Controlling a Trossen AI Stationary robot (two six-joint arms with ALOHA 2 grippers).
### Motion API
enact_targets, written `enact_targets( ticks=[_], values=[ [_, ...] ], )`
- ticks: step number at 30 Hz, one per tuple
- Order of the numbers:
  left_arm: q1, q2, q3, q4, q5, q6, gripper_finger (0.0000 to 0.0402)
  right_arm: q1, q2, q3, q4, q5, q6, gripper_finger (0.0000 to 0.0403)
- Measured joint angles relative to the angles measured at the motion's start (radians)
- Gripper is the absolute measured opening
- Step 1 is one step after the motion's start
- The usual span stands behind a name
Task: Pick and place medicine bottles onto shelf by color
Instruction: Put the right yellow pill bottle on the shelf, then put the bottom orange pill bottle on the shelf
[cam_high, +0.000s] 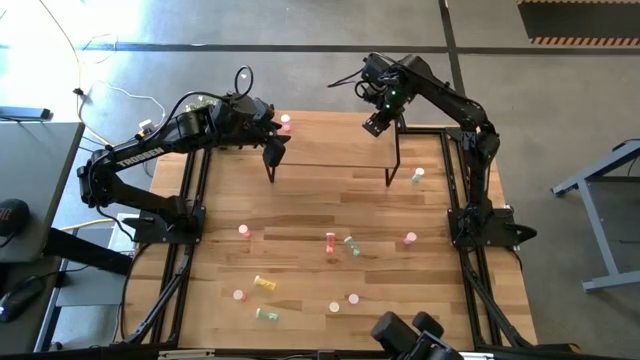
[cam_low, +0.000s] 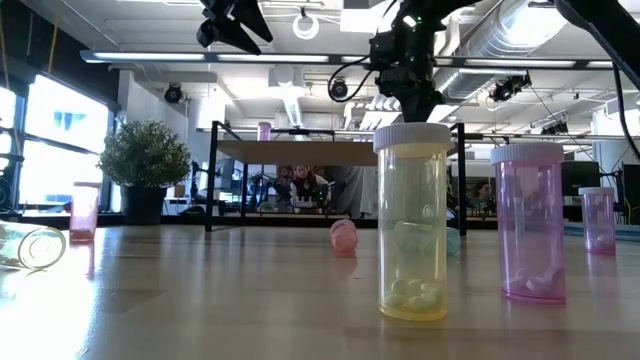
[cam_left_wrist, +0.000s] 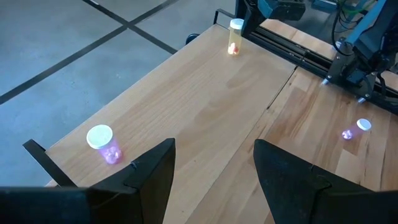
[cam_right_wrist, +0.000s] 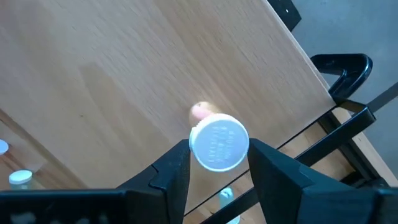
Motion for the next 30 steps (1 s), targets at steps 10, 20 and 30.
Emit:
enact_targets(
  ticks=[10, 20, 30],
  values=[
    [0.0, 0.0, 0.0, 0.0, 0.001, 0.02, 0.0209, 0.0, -0.002, 0.0, -0.01, -0.003, 0.002, 0.0152],
    [0.0, 0.0, 0.0, 0.0, 0.0, 0.02, 0.0209, 0.0, -0.003, 0.002, -0.037, -0.008, 0.024, 0.0152],
    [0.0, 0.0, 0.0, 0.0, 0.0, 0.02, 0.0209, 0.008, -0.038, 0.002, -0.037, -0.008, 0.046, 0.0152]
  ],
)
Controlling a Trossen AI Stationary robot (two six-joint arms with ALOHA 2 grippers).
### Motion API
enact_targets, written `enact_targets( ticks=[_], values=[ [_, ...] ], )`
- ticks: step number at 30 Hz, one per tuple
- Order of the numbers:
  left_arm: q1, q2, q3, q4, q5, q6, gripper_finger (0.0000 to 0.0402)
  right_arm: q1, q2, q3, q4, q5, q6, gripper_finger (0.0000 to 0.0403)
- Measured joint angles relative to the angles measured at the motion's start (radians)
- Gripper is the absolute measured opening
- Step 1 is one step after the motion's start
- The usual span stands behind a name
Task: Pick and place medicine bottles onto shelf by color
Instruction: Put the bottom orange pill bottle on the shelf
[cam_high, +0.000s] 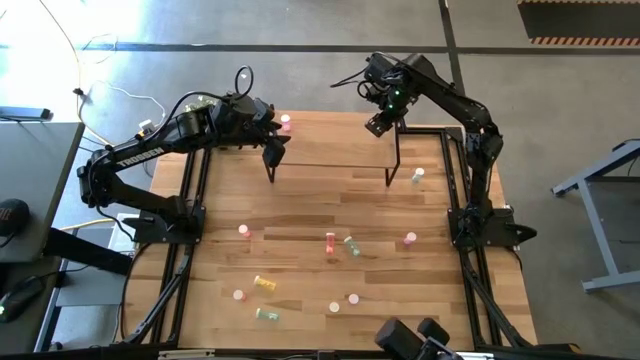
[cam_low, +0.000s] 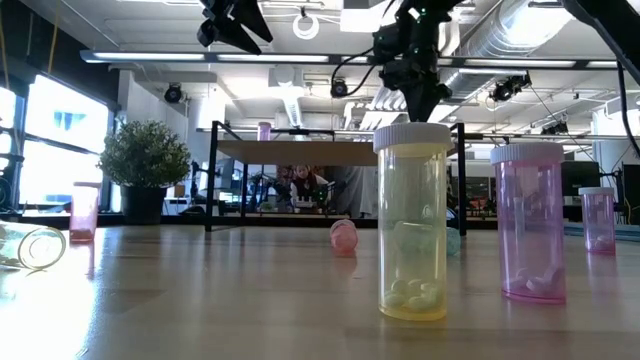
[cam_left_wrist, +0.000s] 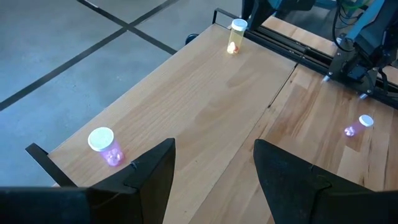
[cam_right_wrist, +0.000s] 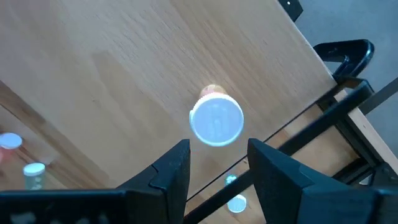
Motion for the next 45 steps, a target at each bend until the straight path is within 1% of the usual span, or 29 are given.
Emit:
enact_targets(
  ticks=[5, 11, 15, 19, 22, 27, 32, 36, 40, 45],
  values=[
    [0.0, 0.0, 0.0, -0.016, 0.0, -0.001, 0.0209, 0.019, -0.05, 0.0, 0.0, -0.009, 0.026, 0.0152],
    [-0.004, -0.002, 0.018, -0.118, 0.008, -0.022, 0.0209, 0.078, -0.099, 0.0, 0.0, -0.108, 0.07, 0.0152],
    [-0.023, -0.003, 0.018, -0.19, 0.066, -0.028, 0.0209, 0.139, -0.115, 0.0, 0.0, -0.112, 0.107, 0.0152],
    [-0.08, -0.003, 0.001, -0.268, 0.079, -0.058, 0.0209, 0.206, -0.115, 0.0, 0.0, -0.112, 0.132, 0.0152],
    [-0.143, -0.01, -0.023, -0.297, 0.077, -0.104, 0.0209, 0.257, -0.114, 0.0, 0.0, -0.112, 0.149, 0.0152],
    [-0.287, -0.067, -0.102, -0.29, 0.07, -0.214, 0.0209, 0.323, -0.114, 0.0, 0.0, -0.111, 0.244, 0.0152],
    [-0.447, -0.143, -0.179, -0.276, 0.015, -0.368, 0.0209, 0.392, -0.114, 0.0, 0.001, -0.108, 0.322, 0.0152],
    [-0.571, -0.179, -0.224, -0.269, -0.029, -0.489, 0.0209, 0.442, -0.113, 0.0, 0.001, -0.105, 0.391, 0.0152],
    [-0.698, -0.179, -0.243, -0.263, -0.06, -0.541, 0.0209, 0.483, -0.113, 0.0, 0.001, -0.082, 0.454, 0.0152],
    [-0.848, -0.147, -0.269, -0.206, -0.078, -0.615, 0.0209, 0.515, -0.113, 0.0, 0.003, -0.079, 0.526, 0.0152]
  ],
)
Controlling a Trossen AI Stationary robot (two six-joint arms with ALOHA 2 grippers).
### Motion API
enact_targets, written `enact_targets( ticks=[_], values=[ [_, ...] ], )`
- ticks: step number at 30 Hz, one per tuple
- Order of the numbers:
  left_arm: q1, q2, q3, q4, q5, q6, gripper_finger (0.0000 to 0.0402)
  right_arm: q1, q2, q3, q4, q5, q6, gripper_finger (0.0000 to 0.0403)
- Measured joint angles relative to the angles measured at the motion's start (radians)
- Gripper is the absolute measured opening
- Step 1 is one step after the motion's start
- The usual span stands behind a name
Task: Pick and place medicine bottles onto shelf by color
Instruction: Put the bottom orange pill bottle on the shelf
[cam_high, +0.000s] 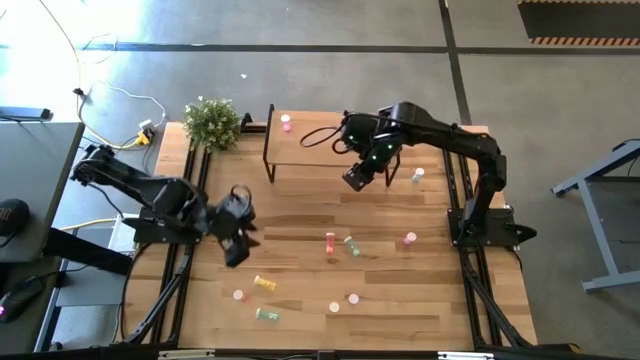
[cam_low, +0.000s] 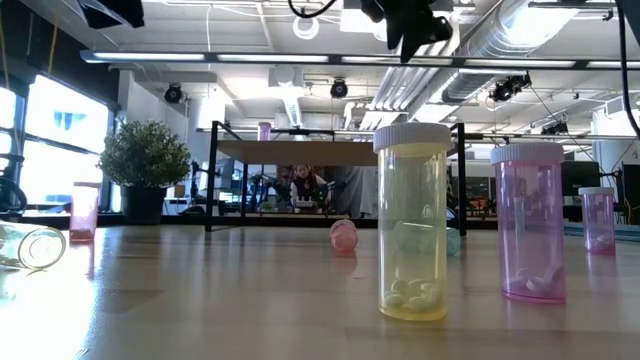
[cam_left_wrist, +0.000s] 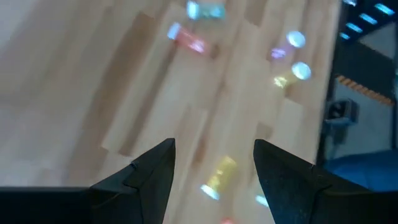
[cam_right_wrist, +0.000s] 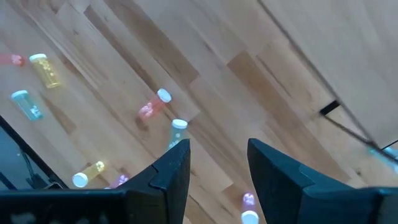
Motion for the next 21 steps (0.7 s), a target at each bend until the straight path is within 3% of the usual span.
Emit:
enact_targets(
  ticks=[9, 21],
  values=[
    [-0.23, 0.062, -0.025, 0.029, -0.114, -0.255, 0.0209, 0.037, 0.0, 0.0, 0.004, 0.0, 0.032, 0.0152],
    [-0.404, 0.147, -0.025, -0.042, -0.119, -0.435, 0.0209, 0.15, 0.0, 0.0, -0.002, 0.044, 0.019, 0.0152]
  ],
)
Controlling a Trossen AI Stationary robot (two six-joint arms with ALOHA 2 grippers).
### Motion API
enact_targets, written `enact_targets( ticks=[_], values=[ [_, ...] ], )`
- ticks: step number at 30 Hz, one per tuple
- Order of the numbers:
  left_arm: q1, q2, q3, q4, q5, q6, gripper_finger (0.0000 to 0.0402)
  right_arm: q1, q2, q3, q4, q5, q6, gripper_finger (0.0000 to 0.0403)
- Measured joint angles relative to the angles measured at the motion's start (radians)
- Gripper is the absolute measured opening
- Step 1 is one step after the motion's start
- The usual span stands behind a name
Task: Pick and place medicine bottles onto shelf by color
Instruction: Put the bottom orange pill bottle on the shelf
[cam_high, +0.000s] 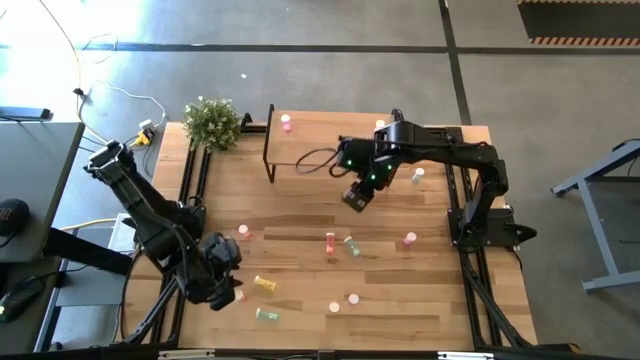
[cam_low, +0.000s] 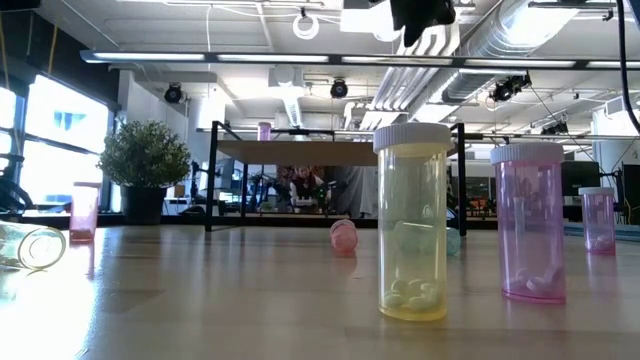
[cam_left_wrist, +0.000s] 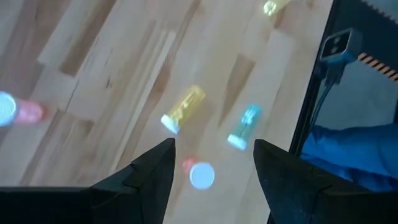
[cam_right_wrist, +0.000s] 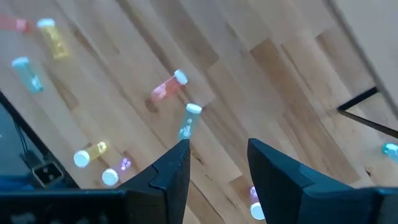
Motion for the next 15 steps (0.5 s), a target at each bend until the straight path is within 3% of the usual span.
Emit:
enact_targets(
  ticks=[6, 15],
  values=[
    [-0.08, 0.023, 0.0, -0.068, 0.0, -0.077, 0.0209, 0.084, 0.0, 0.0, 0.0, 0.096, -0.006, 0.0152],
    [-0.141, 0.07, 0.0, -0.087, 0.003, -0.046, 0.021, 0.122, 0.0, 0.0, 0.0, 0.127, 0.02, 0.0152]
  ],
)
